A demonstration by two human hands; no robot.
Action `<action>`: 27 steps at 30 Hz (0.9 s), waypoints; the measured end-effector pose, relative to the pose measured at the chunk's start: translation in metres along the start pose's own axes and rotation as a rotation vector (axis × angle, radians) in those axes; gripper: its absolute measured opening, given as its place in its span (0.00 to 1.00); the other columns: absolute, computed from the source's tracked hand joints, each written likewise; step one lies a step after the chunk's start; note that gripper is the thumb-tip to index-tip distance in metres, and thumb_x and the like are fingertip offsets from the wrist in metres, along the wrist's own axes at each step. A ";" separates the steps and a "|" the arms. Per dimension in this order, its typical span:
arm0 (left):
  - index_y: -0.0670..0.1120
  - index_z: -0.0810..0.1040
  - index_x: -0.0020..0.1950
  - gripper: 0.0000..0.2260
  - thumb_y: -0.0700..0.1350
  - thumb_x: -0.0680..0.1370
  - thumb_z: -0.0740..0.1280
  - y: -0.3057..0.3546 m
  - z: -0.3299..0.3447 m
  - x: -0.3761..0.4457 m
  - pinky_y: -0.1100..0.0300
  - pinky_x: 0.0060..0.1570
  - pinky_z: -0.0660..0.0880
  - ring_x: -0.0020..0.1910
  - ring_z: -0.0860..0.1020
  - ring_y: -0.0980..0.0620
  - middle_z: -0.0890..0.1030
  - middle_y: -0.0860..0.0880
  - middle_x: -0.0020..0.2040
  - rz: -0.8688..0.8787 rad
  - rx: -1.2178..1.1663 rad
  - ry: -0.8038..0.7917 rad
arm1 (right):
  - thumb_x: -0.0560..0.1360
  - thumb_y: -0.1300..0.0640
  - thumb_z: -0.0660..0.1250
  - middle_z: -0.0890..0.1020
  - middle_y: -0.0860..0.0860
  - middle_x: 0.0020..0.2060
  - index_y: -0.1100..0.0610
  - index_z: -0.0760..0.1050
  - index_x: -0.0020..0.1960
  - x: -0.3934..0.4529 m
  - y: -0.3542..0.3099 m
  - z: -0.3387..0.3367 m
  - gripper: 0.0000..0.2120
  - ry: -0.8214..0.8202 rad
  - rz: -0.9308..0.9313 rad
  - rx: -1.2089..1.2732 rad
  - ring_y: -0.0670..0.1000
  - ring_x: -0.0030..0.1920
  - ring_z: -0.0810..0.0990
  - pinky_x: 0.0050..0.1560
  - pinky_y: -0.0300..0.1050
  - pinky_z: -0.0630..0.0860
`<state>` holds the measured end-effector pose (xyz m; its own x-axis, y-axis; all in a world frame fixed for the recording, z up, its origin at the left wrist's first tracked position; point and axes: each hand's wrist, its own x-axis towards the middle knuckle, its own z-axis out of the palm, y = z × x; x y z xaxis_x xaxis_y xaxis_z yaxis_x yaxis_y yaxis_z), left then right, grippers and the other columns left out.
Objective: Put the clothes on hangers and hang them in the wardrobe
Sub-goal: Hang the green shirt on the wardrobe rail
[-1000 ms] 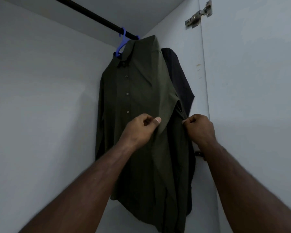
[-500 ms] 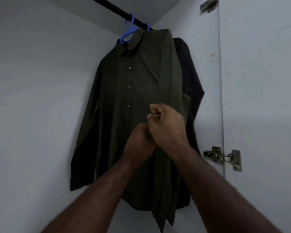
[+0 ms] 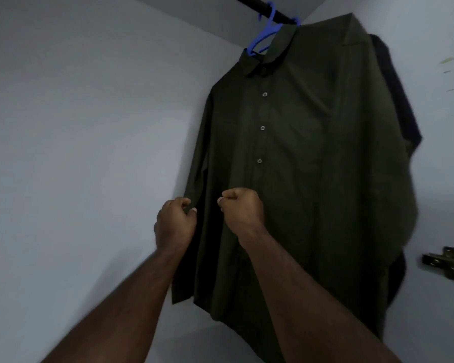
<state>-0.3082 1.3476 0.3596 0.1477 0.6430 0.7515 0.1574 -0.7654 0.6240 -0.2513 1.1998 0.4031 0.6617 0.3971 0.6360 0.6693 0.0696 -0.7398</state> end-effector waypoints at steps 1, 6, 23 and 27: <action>0.48 0.80 0.63 0.15 0.48 0.77 0.70 -0.009 0.003 0.006 0.46 0.59 0.77 0.58 0.79 0.46 0.81 0.47 0.59 0.006 0.024 -0.005 | 0.77 0.58 0.70 0.85 0.52 0.54 0.56 0.81 0.61 0.007 0.004 0.016 0.12 -0.001 0.033 0.016 0.51 0.55 0.83 0.51 0.44 0.82; 0.47 0.77 0.67 0.20 0.54 0.78 0.70 -0.050 0.028 0.033 0.47 0.59 0.76 0.60 0.78 0.44 0.79 0.46 0.62 -0.001 0.088 -0.101 | 0.77 0.58 0.70 0.84 0.51 0.55 0.56 0.81 0.61 0.031 0.023 0.069 0.13 -0.004 0.100 0.043 0.53 0.57 0.82 0.56 0.43 0.80; 0.46 0.76 0.66 0.16 0.42 0.78 0.65 -0.086 0.084 0.074 0.49 0.57 0.77 0.57 0.79 0.43 0.81 0.44 0.60 -0.108 0.130 -0.141 | 0.77 0.61 0.70 0.83 0.54 0.50 0.56 0.79 0.56 0.086 0.067 0.093 0.08 -0.061 0.132 0.166 0.52 0.50 0.82 0.47 0.43 0.81; 0.47 0.80 0.62 0.16 0.39 0.76 0.62 -0.095 0.063 0.067 0.54 0.54 0.75 0.55 0.80 0.44 0.82 0.44 0.58 -0.075 0.098 -0.040 | 0.76 0.60 0.71 0.84 0.56 0.52 0.57 0.79 0.56 0.088 0.070 0.110 0.09 -0.088 0.147 0.165 0.55 0.52 0.83 0.53 0.49 0.82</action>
<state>-0.2519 1.4652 0.3374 0.1704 0.7002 0.6934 0.2641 -0.7104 0.6524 -0.1837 1.3400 0.3835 0.7111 0.4917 0.5025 0.4990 0.1506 -0.8534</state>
